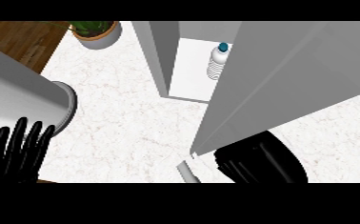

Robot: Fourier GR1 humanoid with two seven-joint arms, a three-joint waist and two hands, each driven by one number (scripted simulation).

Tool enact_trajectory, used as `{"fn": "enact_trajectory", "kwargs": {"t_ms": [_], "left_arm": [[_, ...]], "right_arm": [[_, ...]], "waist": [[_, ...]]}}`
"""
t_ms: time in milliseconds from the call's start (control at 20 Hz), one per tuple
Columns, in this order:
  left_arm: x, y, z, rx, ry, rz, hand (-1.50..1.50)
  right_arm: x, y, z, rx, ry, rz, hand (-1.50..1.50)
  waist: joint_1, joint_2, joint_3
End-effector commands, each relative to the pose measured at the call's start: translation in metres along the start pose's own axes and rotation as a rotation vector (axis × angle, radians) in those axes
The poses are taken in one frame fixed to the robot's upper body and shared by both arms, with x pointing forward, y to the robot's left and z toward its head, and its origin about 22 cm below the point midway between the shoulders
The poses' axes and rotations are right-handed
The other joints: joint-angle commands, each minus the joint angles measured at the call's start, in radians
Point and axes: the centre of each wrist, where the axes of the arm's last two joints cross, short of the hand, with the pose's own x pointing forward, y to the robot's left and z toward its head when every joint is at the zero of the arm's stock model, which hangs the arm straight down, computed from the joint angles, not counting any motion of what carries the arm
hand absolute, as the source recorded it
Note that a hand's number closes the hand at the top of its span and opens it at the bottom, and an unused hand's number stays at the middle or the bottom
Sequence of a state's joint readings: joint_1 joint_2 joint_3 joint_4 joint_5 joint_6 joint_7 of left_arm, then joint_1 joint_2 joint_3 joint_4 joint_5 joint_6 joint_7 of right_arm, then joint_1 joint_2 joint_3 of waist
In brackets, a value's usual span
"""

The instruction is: Pick up the bottled water, place it into the cabinet and close the cabinet

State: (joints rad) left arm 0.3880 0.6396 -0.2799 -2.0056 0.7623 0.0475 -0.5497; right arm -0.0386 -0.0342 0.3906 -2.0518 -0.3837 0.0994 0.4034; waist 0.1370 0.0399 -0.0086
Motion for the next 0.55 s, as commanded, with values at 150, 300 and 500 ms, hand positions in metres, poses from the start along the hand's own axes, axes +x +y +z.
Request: {"fn": "enact_trajectory", "kwargs": {"t_ms": [150, 300, 500], "left_arm": [[-0.004, 0.005, 0.001, -0.007, 0.015, 0.013, -1.50], [-0.002, 0.006, 0.005, 0.002, 0.017, 0.026, -1.50], [-0.003, 0.005, -0.002, 0.003, 0.009, 0.028, -1.50]], "right_arm": [[0.014, -0.022, -0.085, -0.198, -0.022, -0.049, 1.50], [0.014, -0.027, -0.127, -0.210, 0.029, -0.044, 1.50], [0.030, -0.027, -0.170, -0.226, 0.040, -0.062, 1.50]], "waist": [[0.014, -0.004, 0.005], [0.007, -0.011, 0.007], [-0.017, -0.013, 0.008]]}}
